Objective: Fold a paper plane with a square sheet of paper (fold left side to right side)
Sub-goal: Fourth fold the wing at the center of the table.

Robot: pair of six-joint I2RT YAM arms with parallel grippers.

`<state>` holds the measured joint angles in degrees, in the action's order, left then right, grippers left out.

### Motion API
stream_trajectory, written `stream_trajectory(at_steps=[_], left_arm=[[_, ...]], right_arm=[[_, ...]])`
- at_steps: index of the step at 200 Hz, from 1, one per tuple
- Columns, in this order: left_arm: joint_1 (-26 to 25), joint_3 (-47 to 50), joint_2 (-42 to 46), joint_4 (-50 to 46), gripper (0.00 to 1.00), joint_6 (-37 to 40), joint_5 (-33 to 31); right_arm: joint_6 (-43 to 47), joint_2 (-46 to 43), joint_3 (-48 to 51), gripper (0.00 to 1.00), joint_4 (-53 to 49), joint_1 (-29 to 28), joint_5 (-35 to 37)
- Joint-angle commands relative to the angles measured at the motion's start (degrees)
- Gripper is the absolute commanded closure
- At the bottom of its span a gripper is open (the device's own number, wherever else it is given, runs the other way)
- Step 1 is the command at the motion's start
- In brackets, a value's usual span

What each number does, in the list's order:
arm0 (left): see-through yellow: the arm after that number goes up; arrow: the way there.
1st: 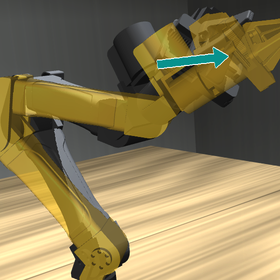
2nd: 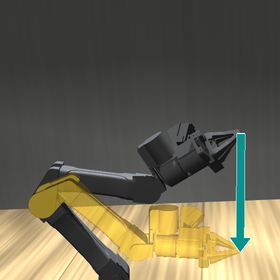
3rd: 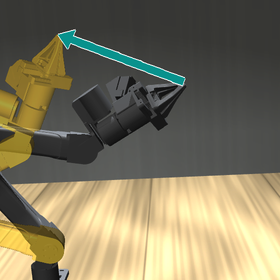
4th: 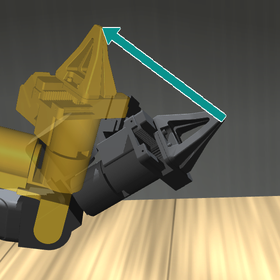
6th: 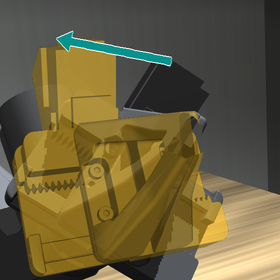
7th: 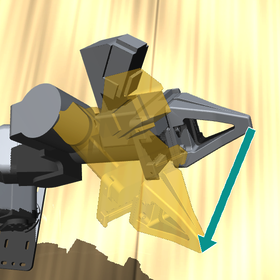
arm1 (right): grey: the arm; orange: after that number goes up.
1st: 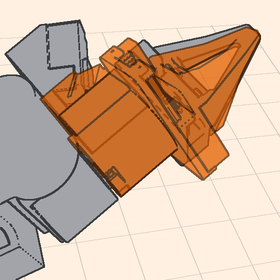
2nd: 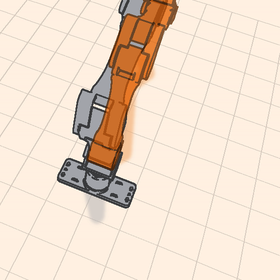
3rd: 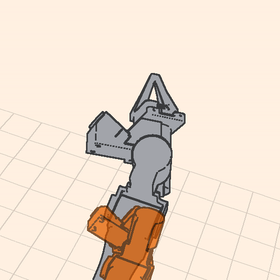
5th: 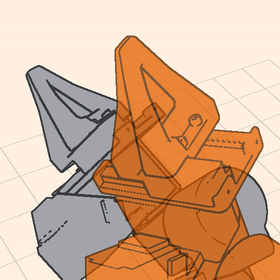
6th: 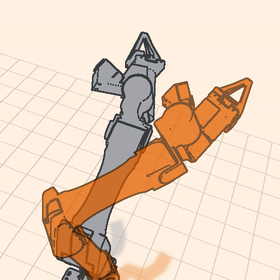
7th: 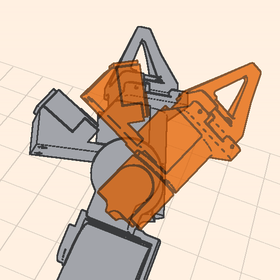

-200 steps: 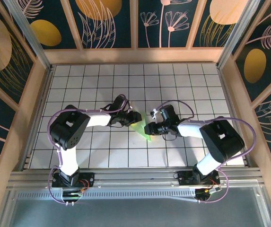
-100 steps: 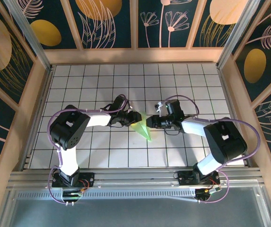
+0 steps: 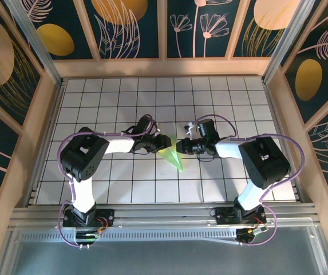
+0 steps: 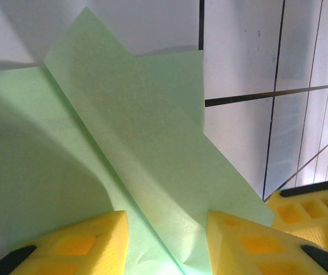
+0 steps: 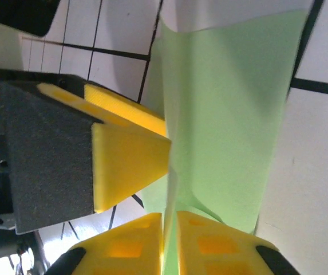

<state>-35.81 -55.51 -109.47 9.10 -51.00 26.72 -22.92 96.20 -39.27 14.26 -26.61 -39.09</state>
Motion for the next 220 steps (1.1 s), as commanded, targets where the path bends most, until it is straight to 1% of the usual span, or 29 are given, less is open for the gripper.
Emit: stream_trajectory(at_steps=[1, 16, 39, 109, 220], left_arm=[[-0.2, 0.13, -1.88, -3.74, 0.59, 1.34, -2.2], [-0.18, 0.13, -1.76, -3.74, 0.59, 1.26, -2.2], [-0.16, 0.13, -1.67, -3.79, 0.59, 1.34, -2.2], [-0.2, 0.39, -1.45, -3.83, 0.59, 1.39, -2.29], [-0.2, 0.53, -1.44, -3.83, 0.59, 1.33, -2.37]], right_arm=[[0.37, 1.1, -1.33, 0.93, 0.6, 0.11, -0.2], [0.74, 1.26, -1.34, 0.97, 0.09, 0.14, 0.38], [1.68, 1.95, -1.59, 1.0, -1.27, 0.15, 1.44], [3.39, 3.53, -2.22, 1.0, -3.32, 0.15, 4.35], [4.64, 4.91, -3.06, 1.0, -4.65, 0.14, 6.21]])
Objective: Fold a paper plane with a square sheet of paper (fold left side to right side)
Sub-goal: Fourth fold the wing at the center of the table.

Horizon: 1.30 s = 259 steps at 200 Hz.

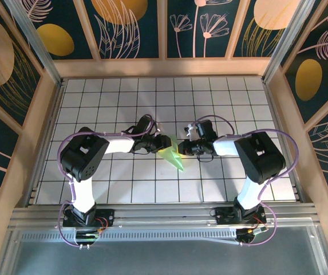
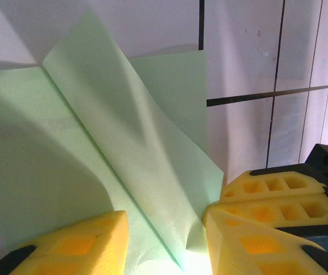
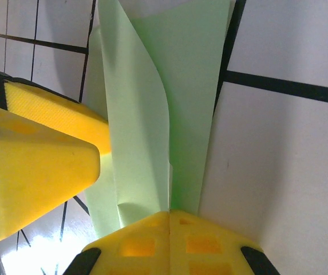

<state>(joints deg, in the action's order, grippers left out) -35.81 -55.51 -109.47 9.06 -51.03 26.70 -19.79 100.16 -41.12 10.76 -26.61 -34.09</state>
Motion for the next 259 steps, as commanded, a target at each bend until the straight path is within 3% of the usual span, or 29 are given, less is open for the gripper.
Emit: stream_trajectory(at_steps=[1, 136, 195, 214, 241, 259], left_arm=[[-0.17, 0.51, -1.44, -3.79, 0.59, 1.36, -2.35], [-0.22, -1.73, 1.02, -2.73, 0.52, 0.55, -1.12], [-0.21, -4.3, 4.72, -7.77, 0.5, 2.49, -3.64], [-0.22, -4.87, 4.94, -8.34, 0.6, 3.22, -3.08], [-0.16, -5.12, 3.16, -5.03, 0.82, 2.38, 1.26], [-0.16, -5.87, 1.39, -3.71, 0.88, 1.98, 3.13]], right_arm=[[1.51, 0.98, -1.18, 1.0, -1.17, 0.11, 1.21], [2.21, 3.85, -0.6, 1.0, -4.47, -0.35, 4.69], [1.95, 4.6, -0.76, 1.0, -5.19, -0.35, 5.43], [2.04, 4.64, -0.93, 1.0, -5.59, -0.31, 5.57], [2.12, 4.55, -1.23, 1.0, -5.98, -0.32, 5.78], [2.04, 4.58, -1.24, 1.0, -6.0, -0.31, 5.87]])
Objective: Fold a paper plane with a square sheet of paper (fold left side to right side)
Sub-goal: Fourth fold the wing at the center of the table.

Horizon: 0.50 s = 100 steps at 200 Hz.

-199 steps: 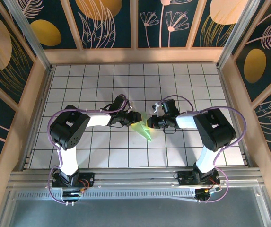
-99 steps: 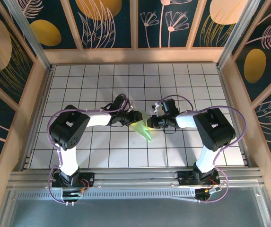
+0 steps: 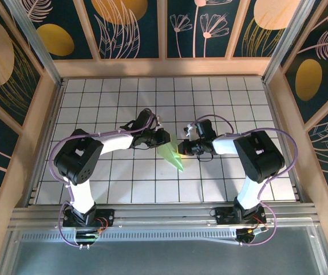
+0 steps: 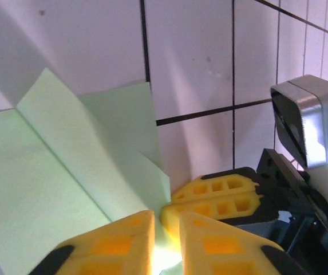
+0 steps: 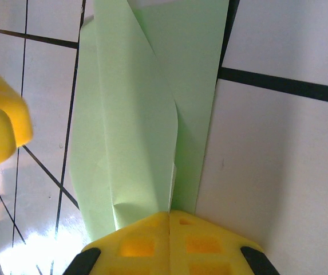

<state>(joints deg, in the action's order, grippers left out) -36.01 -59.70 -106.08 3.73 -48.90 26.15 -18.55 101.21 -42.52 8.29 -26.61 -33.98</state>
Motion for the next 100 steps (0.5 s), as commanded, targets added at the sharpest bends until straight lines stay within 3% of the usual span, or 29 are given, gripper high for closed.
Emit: stream_trajectory(at_steps=[1, 44, 100], left_arm=[[0.01, -1.75, -2.14, 1.67, 0.88, -0.14, 3.79], [-0.11, -2.7, -5.73, 2.1, 0.93, 0.53, 4.88], [-0.11, -1.57, -7.91, 0.05, 0.94, 2.5, 0.32]], right_arm=[[0.79, 3.5, 0.16, 1.0, -3.5, -0.31, 5.76], [0.69, 3.83, 0.07, 1.0, -3.62, -0.48, 5.76], [1.58, 4.02, -0.21, 1.0, -5.3, -0.61, 6.9]])
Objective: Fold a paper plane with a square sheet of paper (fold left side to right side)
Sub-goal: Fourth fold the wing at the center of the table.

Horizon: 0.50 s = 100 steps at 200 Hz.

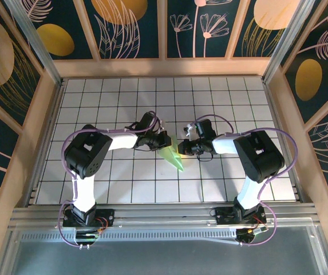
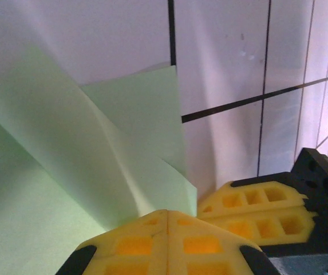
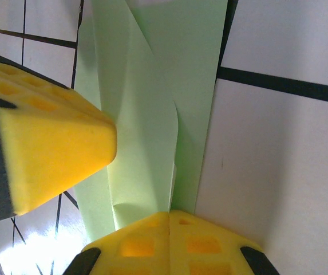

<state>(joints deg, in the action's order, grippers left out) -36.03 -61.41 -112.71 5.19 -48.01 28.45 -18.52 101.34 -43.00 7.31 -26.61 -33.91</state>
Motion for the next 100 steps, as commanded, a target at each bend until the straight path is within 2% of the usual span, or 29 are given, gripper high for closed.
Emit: stream_trajectory(at_steps=[1, 100], left_arm=[[-0.05, 0.18, -1.29, -1.41, 0.94, 1.56, -2.03], [0.0, 2.52, -2.52, -2.03, 0.98, 1.69, -5.64]], right_arm=[[1.6, 3.88, 0.28, 1.0, -4.36, -0.62, 6.84], [1.56, 3.62, -0.07, 1.0, -4.62, -0.59, 6.61]])
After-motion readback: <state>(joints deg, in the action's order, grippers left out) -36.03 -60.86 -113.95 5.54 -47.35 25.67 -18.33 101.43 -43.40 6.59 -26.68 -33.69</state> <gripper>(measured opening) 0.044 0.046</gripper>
